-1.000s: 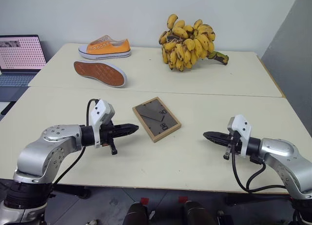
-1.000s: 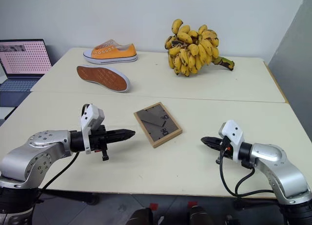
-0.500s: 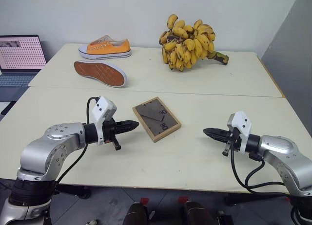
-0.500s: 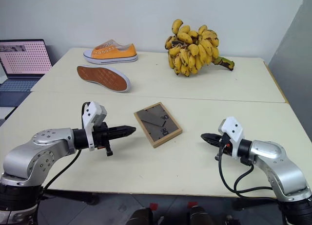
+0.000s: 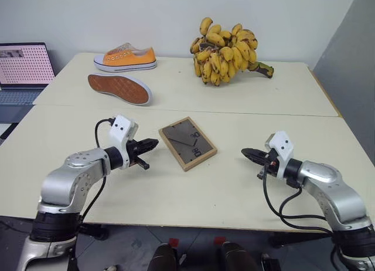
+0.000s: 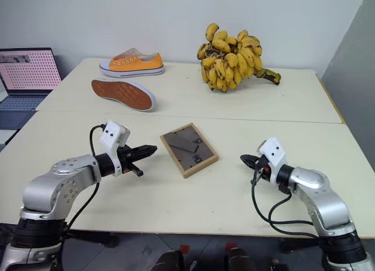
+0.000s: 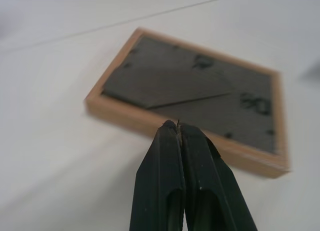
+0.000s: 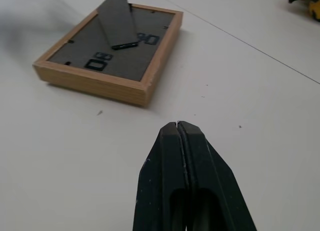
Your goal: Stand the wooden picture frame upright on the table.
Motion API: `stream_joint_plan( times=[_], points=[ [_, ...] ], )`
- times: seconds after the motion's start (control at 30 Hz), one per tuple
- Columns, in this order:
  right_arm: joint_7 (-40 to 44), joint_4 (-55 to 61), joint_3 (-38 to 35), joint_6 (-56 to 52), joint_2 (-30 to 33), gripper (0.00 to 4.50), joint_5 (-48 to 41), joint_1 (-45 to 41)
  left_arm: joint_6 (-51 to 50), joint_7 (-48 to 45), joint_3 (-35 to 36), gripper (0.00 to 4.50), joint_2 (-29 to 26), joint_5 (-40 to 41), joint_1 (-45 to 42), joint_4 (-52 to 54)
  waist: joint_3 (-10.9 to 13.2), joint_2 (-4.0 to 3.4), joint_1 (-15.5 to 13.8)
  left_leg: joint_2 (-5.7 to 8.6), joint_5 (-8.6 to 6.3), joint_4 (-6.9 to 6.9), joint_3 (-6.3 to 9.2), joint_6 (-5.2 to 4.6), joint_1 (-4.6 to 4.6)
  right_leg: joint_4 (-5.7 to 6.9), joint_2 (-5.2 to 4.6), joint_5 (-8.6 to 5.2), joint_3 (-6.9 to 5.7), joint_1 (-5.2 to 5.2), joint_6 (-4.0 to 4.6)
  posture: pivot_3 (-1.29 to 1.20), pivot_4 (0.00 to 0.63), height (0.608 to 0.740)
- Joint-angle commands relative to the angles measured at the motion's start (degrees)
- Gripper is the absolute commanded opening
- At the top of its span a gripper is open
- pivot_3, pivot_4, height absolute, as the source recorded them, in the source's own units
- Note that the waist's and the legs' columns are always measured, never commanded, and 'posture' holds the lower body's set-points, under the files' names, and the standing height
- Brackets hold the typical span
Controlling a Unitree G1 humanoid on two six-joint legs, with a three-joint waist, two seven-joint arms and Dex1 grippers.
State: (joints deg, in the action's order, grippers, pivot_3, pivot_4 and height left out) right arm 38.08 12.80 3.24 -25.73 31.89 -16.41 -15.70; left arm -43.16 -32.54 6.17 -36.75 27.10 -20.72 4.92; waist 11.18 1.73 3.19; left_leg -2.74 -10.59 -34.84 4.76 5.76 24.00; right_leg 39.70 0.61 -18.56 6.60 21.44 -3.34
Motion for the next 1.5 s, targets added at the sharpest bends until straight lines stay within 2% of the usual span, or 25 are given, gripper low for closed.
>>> stream_joint_plan(
  times=[0.03, 0.23, 0.5, 0.63, 1.03, 1.23, 1.4, 1.5],
  points=[
    [-4.64, -6.62, 2.90, 6.29, -4.36, 0.00, 5.99, -4.99, 5.48, 5.70, 1.44, 0.08, 3.57, -4.55, -2.57, -6.97, 0.00, 0.00, 0.02, 0.00, 0.00, 0.00, 0.01, 0.00, 0.00, 0.02, 0.00, 0.00, -0.01, 0.01, 0.01, 0.00, 0.150, 0.740],
    [-6.82, -18.47, 6.31, 12.94, -10.41, 0.00, 11.44, -9.86, 12.33, 7.44, -1.08, 0.08, 10.26, -9.09, -8.92, -19.84, -0.01, 0.02, -0.51, 0.04, 0.00, -0.02, 0.03, 0.01, 0.02, 0.10, -0.02, 0.02, -0.04, 0.01, 0.02, 0.00, 0.150, 0.740],
    [-10.25, -33.09, 6.71, 19.46, -15.25, 0.00, 15.30, -13.32, 18.47, 4.71, -4.07, 0.08, 15.39, -12.73, -16.38, -30.74, -0.02, 0.02, -0.79, 0.08, 0.01, -0.07, 0.05, 0.02, -0.06, 0.25, -0.05, 0.04, -0.10, -0.03, 0.00, 0.00, 0.150, 0.740],
    [-9.88, -29.66, 6.98, 19.02, -16.79, 0.00, 14.65, -11.25, 20.55, 3.06, -5.67, 0.08, 17.40, -14.19, -19.21, -34.28, -0.03, 0.03, -0.91, 0.08, 0.01, -0.06, 0.08, 0.02, -0.07, 0.28, -0.05, 0.04, -0.12, -0.06, 0.00, 0.00, 0.150, 0.740],
    [-11.21, -8.12, 4.40, 7.31, -18.73, 0.00, 10.88, -4.77, 25.99, -3.27, -8.93, 0.08, 21.43, -18.24, -27.07, -44.11, -0.03, 0.03, -0.98, 0.11, 0.02, -0.06, 0.21, 0.02, 0.01, 0.28, -0.04, 0.04, -0.23, -0.04, -0.01, 0.00, 0.150, 0.740],
    [-10.62, -7.75, 3.22, 6.44, -15.91, 0.00, 11.81, -3.96, 22.21, -8.43, -10.23, 0.08, 18.00, -19.01, -25.79, -40.62, -0.03, 0.03, -0.88, 0.11, 0.01, -0.05, 0.21, 0.02, 0.01, 0.26, -0.04, 0.04, -0.24, -0.03, 0.00, 0.00, 0.150, 0.740],
    [-10.15, -7.50, 2.24, 6.96, -13.37, 0.00, 11.49, -3.20, 8.79, -20.22, -12.20, 0.08, 7.56, -16.51, -23.97, -29.55, -0.01, 0.01, 0.23, 0.08, 0.01, -0.03, 0.22, 0.02, 0.02, 0.28, -0.02, 0.03, -0.24, -0.01, 0.00, 0.00, 0.150, 0.740],
    [-10.01, -7.58, 1.88, 7.63, -12.24, 0.00, 11.50, -2.35, -1.04, -28.12, -13.07, 0.08, 1.73, -13.26, -25.67, -26.53, 0.00, -0.01, 0.57, 0.05, 0.01, 0.00, 0.22, 0.02, 0.01, 0.31, 0.00, 0.02, -0.24, 0.02, 0.02, 0.00, 0.150, 0.740]
  ],
)
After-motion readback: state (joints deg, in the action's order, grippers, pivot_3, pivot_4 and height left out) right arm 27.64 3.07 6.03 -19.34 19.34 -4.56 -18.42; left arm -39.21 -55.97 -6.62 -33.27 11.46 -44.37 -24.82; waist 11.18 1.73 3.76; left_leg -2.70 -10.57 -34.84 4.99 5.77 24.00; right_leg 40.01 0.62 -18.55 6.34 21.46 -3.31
